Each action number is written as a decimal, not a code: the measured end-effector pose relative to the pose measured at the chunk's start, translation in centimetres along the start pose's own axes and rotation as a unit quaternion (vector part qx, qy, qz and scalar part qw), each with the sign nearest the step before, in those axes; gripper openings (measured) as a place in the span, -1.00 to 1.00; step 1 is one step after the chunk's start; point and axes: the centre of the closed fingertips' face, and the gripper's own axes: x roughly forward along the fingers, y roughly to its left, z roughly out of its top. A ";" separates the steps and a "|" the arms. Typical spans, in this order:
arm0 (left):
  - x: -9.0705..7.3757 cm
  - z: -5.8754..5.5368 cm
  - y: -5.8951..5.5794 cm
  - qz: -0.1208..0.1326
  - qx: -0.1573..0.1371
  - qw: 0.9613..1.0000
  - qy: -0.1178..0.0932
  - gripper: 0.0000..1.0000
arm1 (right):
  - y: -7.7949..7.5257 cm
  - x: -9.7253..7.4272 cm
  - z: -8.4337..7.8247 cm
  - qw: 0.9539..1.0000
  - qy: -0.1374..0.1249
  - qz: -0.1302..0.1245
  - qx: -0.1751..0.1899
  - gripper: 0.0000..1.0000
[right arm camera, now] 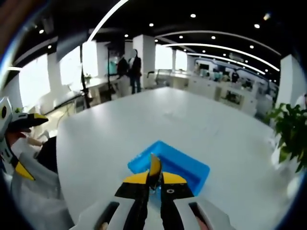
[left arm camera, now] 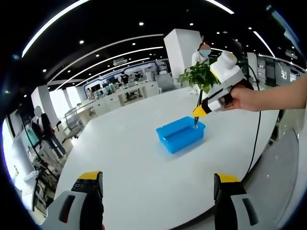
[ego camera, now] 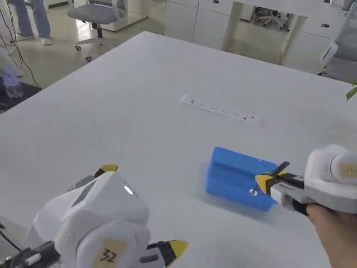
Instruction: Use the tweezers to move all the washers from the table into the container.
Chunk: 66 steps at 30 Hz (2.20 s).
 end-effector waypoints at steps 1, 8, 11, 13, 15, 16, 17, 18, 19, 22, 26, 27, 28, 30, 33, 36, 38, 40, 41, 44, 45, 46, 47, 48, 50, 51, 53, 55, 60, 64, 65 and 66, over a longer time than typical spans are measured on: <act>0.0 0.0 0.0 0.000 0.000 1.000 0.001 0.98 | -0.2 -0.2 0.3 1.000 -0.001 -0.001 0.001 -0.91; -0.1 -0.5 0.1 0.001 0.004 1.000 0.008 0.98 | -1.6 1.1 1.1 1.000 -0.005 -0.013 -0.003 -0.91; -0.1 -0.6 0.2 0.002 0.003 1.000 0.010 0.98 | -2.6 1.8 0.4 1.000 0.006 -0.019 -0.001 -0.91; -0.1 -0.6 0.2 0.002 0.004 1.000 0.011 0.98 | -2.9 2.0 -0.2 1.000 0.015 -0.023 0.000 -0.91; -0.1 -0.5 0.3 0.002 0.005 1.000 0.011 0.98 | -3.3 2.5 -0.9 0.999 0.023 -0.025 0.003 -0.91; 0.0 -0.5 0.3 0.002 0.005 1.000 0.012 0.98 | -3.4 2.7 -1.2 0.999 0.028 -0.025 0.005 -0.91; 0.0 -0.6 0.4 0.002 0.005 1.000 0.013 0.98 | -3.5 2.9 -1.7 0.999 0.035 -0.024 0.009 -0.91; 0.1 -0.6 0.4 0.002 0.006 1.000 0.014 0.98 | -3.5 3.0 -2.0 0.999 0.038 -0.021 0.012 -0.91; 0.1 -0.6 0.4 0.002 0.006 1.000 0.014 0.98 | -3.5 3.2 -2.5 0.999 0.044 -0.019 0.015 -0.91; 0.3 -0.6 0.5 0.002 0.008 1.000 0.016 0.98 | -3.8 4.0 -3.4 0.998 0.056 -0.017 0.015 -0.91; 0.5 -0.5 0.4 0.000 0.010 1.000 0.017 0.97 | -3.7 4.6 -4.2 0.997 0.070 -0.014 0.015 -0.91; 0.5 -0.5 0.4 -0.001 0.011 1.000 0.018 0.95 | -3.7 4.8 -4.4 0.997 0.073 -0.015 0.014 -0.91; 0.5 -0.5 0.3 -0.002 0.014 1.000 0.019 0.94 | -3.7 4.9 -4.6 0.997 0.075 -0.016 0.014 -0.91; 0.6 -0.4 0.3 -0.003 0.015 1.000 0.019 0.93 | -3.8 5.4 -5.2 0.997 0.081 -0.014 0.013 -0.91; 0.6 -0.4 0.2 -0.003 0.016 1.000 0.020 0.92 | -3.8 5.2 -5.9 0.996 0.085 -0.015 0.015 -0.91; 0.6 -0.1 0.2 0.000 0.023 1.000 0.014 0.86 | -3.9 5.3 -6.1 0.996 0.090 -0.016 0.014 -0.91; 0.6 0.1 0.2 -0.001 0.022 1.000 0.012 0.86 | -3.8 5.3 -6.3 0.996 0.092 -0.015 0.017 -0.91; 0.6 0.2 0.2 -0.003 0.023 1.000 0.010 0.84 | -3.8 5.3 -6.6 0.995 0.095 -0.014 0.018 -0.91; 0.6 0.5 0.1 -0.005 0.026 1.000 0.005 0.80 | -3.8 5.3 -6.6 0.995 0.095 -0.014 0.018 -0.90; 0.4 1.5 0.0 -0.009 0.024 1.000 -0.013 0.68 | -4.0 5.3 -6.7 0.995 0.092 -0.013 0.022 -0.90; 0.4 1.8 0.0 -0.012 0.021 1.000 -0.019 0.66 | -4.0 5.4 -6.7 0.995 0.093 -0.013 0.024 -0.90; 0.4 2.0 -0.1 -0.016 0.019 0.999 -0.021 0.64 | -4.1 5.4 -6.7 0.995 0.092 -0.012 0.027 -0.90; 0.5 2.2 -0.2 -0.020 0.018 0.999 -0.022 0.61 | -4.1 5.4 -6.7 0.995 0.092 -0.012 0.029 -0.90; 0.5 2.5 -0.4 -0.028 0.018 0.999 -0.026 0.56 | -4.0 5.5 -6.6 0.995 0.091 -0.007 0.033 -0.90; 0.4 3.5 -0.4 -0.029 0.017 0.998 -0.043 0.48 | -4.0 5.6 -6.6 0.995 0.091 -0.006 0.040 -0.90; 0.3 4.0 -0.5 -0.030 0.018 0.998 -0.051 0.45 | -4.0 5.6 -6.6 0.995 0.091 -0.006 0.041 -0.90; 0.2 4.8 -0.6 -0.034 0.016 0.997 -0.062 0.40 | -4.1 5.5 -6.6 0.995 0.091 -0.009 0.039 -0.90; 0.1 5.6 -0.8 -0.044 0.011 0.996 -0.071 0.29 | -4.2 5.4 -6.5 0.995 0.090 -0.011 0.038 -0.90; 1.2 6.9 -1.8 -0.080 0.008 0.995 -0.067 0.13 | -3.9 3.8 -4.7 0.997 0.054 -0.019 0.047 -0.90; 2.0 8.0 -2.5 -0.106 0.015 0.992 -0.073 -0.10 | -3.2 2.1 -2.6 0.999 0.014 -0.013 0.043 -0.90; 2.2 8.5 -2.8 -0.114 0.017 0.990 -0.076 -0.15 | -2.9 1.8 -2.3 0.999 0.010 -0.011 0.035 -0.90; 2.4 8.8 -2.9 -0.117 0.020 0.990 -0.080 -0.19 | -2.3 1.1 -1.9 1.000 0.005 -0.008 0.025 -0.90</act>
